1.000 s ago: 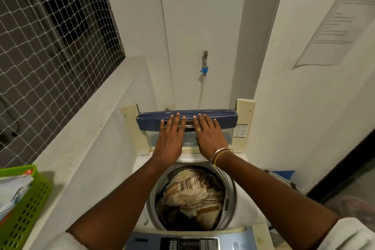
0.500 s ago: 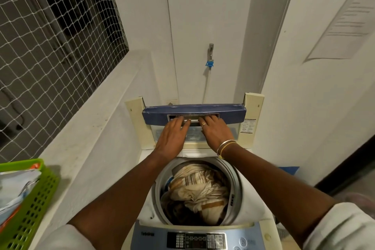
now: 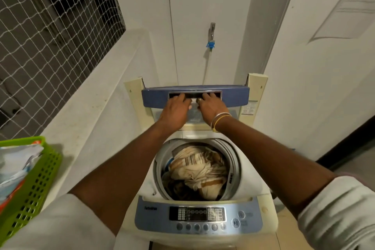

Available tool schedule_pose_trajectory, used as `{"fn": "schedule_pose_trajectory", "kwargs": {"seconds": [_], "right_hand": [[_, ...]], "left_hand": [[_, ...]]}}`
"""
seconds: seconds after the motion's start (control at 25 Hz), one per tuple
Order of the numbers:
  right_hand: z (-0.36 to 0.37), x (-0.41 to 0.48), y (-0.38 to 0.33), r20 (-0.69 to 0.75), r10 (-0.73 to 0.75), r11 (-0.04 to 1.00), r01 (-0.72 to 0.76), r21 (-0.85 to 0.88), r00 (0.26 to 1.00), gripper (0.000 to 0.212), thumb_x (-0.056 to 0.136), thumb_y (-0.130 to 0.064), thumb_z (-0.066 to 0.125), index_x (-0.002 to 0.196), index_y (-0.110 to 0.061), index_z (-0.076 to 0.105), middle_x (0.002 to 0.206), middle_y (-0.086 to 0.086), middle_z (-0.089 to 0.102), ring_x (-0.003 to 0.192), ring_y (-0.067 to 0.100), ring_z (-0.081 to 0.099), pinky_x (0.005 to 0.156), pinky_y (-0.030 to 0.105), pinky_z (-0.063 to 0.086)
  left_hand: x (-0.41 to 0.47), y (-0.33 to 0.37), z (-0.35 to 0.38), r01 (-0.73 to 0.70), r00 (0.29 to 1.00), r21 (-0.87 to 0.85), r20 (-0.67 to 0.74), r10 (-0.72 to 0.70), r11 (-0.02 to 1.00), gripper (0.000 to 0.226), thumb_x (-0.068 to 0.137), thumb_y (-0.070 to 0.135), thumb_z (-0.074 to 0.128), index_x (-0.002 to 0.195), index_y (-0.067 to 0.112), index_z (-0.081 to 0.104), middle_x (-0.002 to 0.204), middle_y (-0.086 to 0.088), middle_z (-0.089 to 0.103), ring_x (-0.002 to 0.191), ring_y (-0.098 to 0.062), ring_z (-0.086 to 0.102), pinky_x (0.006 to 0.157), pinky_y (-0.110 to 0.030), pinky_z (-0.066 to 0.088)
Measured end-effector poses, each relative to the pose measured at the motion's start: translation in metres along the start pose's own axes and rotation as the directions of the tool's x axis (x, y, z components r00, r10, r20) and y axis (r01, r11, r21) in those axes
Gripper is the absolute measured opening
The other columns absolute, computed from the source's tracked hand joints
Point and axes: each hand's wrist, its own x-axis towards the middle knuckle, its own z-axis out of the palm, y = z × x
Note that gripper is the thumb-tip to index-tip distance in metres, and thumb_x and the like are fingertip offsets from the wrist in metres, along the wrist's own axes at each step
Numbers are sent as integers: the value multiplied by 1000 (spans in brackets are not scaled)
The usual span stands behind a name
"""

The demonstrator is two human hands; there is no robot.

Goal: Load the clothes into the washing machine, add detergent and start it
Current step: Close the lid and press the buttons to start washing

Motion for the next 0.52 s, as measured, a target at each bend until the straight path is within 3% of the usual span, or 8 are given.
{"fn": "schedule_pose_trajectory", "kwargs": {"seconds": [0.2,0.32,0.52], "right_hand": [[-23,-25,-11,53,-21,999,19,34,998,35,88,-20,60,122,-9,62,121,12,56,113,32,51,93,41,45],[-37,-45,-20,60,-11,996,5,87,998,34,88,-23,54,117,-7,63,119,14,58,111,33,52,89,39,42],[-51,-77,-30,174,42,956,-90,278,984,24,94,-24,45,95,-11,65,103,15,68,86,29,59,73,32,42]], "left_hand": [[-15,9,-20,47,997,-81,59,-42,996,21,95,17,60,115,13,63,118,-10,60,104,-29,60,91,-43,51],[-29,15,-35,55,992,-101,117,-43,993,15,91,15,61,106,13,64,111,-10,61,98,-29,61,84,-42,53],[-59,26,-57,100,967,-223,250,-42,970,16,95,12,50,94,5,65,98,-14,65,87,-31,64,71,-40,50]]}}
